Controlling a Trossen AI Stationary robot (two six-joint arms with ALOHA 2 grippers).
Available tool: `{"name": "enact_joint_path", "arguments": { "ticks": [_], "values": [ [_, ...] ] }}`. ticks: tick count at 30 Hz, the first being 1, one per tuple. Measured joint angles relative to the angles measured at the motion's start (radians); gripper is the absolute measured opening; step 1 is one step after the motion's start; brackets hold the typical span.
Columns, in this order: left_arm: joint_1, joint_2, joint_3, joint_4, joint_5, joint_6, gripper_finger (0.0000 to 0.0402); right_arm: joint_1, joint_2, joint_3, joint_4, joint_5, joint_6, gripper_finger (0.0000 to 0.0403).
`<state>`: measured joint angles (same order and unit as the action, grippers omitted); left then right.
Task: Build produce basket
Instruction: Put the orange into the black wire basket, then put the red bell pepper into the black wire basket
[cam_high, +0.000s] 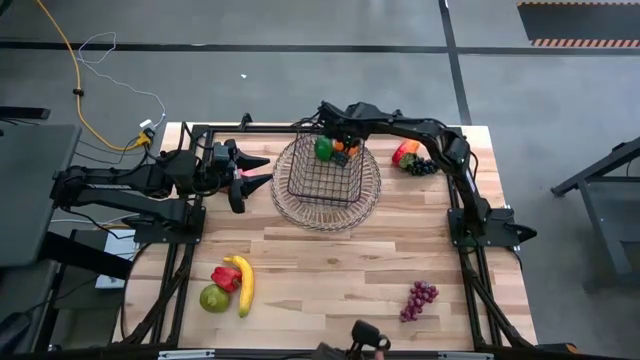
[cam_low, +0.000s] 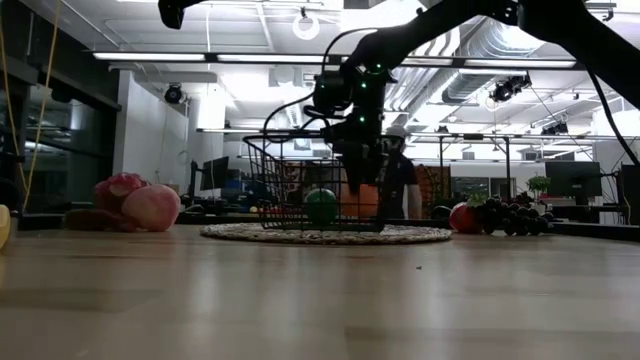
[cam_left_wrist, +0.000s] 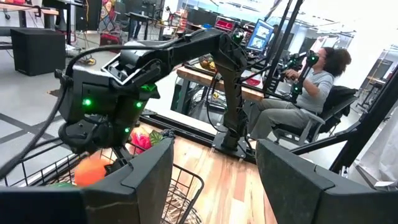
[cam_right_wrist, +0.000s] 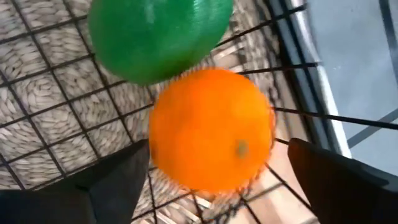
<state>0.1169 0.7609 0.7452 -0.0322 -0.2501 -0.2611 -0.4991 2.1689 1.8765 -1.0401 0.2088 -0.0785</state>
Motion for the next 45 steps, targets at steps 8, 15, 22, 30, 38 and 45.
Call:
{"name": "enact_joint_path", "arguments": {
  "ticks": [8, 15, 22, 30, 38, 45],
  "values": [
    [0.0, 0.0, 0.0, -0.001, 0.0, 0.002, 0.0218, 0.009, 0.0, 0.012, 0.0, 0.001, 0.054, 0.0394],
    [0.0, 0.0, 0.0, -0.001, 0.0, 0.003, 0.0218, 0.009, 0.0, 0.157, -0.125, -0.002, 0.052, 0.0394],
    [0.0, 0.0, 0.0, -0.003, 0.003, 0.003, 0.0218, 0.05, -0.15, 0.181, -0.161, -0.118, 0.117, 0.0394],
    [0.0, 0.0, 0.0, -0.01, 0.003, 0.003, 0.0218, 0.167, -0.57, -0.29, 0.242, -0.209, 0.215, 0.0394],
    [0.0, 0.0, 0.0, -0.01, 0.003, 0.003, 0.0218, 0.348, -0.979, -0.806, 0.749, -0.179, 0.534, 0.0394],
    [0.0, 0.0, 0.0, -0.01, 0.003, 0.052, 0.0218, 0.432, -1.125, -0.995, 0.917, -0.108, 0.641, 0.0394]
  ]
}}
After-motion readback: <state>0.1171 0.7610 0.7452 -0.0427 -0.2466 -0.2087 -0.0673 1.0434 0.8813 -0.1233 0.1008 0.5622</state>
